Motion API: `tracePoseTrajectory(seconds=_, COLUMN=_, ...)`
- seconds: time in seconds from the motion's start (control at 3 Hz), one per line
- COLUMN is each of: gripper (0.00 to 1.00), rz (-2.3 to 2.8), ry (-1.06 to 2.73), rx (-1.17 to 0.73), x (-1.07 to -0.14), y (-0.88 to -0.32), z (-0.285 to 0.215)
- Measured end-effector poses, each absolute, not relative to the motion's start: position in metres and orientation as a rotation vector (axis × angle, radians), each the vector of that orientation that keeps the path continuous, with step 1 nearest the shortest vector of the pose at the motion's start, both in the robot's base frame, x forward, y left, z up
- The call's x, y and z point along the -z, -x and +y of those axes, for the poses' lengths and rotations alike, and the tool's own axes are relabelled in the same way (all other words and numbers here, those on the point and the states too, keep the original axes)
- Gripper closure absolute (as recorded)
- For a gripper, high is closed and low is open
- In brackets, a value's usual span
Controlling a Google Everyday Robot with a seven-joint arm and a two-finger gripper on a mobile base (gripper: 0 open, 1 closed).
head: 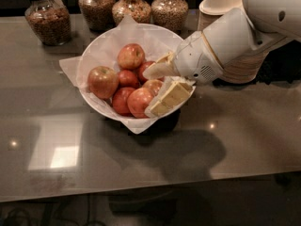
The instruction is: Pick apple from white bowl
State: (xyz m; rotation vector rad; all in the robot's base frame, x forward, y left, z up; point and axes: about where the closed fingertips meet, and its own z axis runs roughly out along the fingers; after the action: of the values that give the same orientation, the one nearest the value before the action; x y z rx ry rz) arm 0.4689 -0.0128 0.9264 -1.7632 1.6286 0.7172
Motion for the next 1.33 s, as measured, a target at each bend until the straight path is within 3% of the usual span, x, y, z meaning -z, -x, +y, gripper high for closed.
tracePoseTrajectory(seconds=1.33, gripper=0.41, rz=1.660, ry=1.791, rx=-0.817, x=-0.894, y=-0.473, z=0.002)
